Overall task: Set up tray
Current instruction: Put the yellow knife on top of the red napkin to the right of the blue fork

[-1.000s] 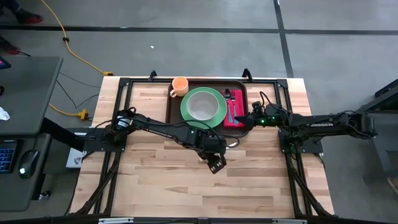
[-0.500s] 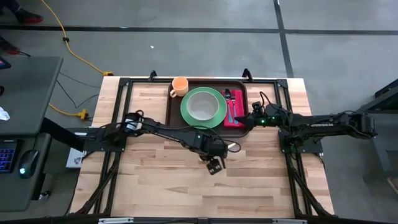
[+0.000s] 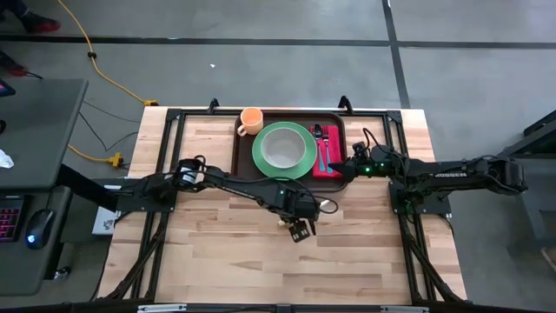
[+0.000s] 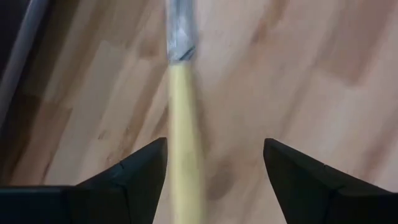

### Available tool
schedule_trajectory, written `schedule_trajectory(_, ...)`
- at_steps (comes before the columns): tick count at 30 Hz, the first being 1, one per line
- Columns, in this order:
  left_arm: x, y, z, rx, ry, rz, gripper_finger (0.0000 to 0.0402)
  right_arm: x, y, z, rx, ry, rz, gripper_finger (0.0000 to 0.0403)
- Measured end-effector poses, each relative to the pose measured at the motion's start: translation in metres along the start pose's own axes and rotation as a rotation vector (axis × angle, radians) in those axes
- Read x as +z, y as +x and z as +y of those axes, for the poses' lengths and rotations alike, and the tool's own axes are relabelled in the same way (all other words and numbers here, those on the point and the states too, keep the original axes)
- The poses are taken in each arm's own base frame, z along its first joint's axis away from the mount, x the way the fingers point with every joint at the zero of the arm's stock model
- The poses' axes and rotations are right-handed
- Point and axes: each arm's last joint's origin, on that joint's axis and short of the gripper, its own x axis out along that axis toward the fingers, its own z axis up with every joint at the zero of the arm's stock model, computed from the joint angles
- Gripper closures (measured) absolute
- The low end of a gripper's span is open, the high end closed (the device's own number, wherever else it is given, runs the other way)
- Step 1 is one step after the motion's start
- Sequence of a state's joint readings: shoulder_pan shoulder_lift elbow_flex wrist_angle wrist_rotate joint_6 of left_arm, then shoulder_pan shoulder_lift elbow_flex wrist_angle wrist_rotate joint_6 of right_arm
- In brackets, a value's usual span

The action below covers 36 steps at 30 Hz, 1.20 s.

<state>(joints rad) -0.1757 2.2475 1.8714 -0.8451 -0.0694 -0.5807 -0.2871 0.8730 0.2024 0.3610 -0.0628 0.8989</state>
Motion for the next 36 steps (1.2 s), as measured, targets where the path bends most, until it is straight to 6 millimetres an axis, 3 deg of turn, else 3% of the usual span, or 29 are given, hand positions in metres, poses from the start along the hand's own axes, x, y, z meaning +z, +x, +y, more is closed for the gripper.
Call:
schedule_trajectory(12, 0.002, 0.018, 0.014, 0.041, -0.025, 0.049, 0.0108, -0.001, 0.0, -0.001, -0.006, 0.0, 0.005, 0.0403)
schedule_trajectory(24, -0.001, 0.036, 0.014, 0.019, -0.025, 0.105, 0.0108, -0.001, 0.0, -0.001, -0.007, -0.001, 0.005, 0.0403)
schedule_trajectory(36, -0.003, 0.039, 0.014, 0.003, -0.054, 0.123, 0.0112, -0.001, 0.0, -0.001, -0.006, -0.001, 0.005, 0.0403)
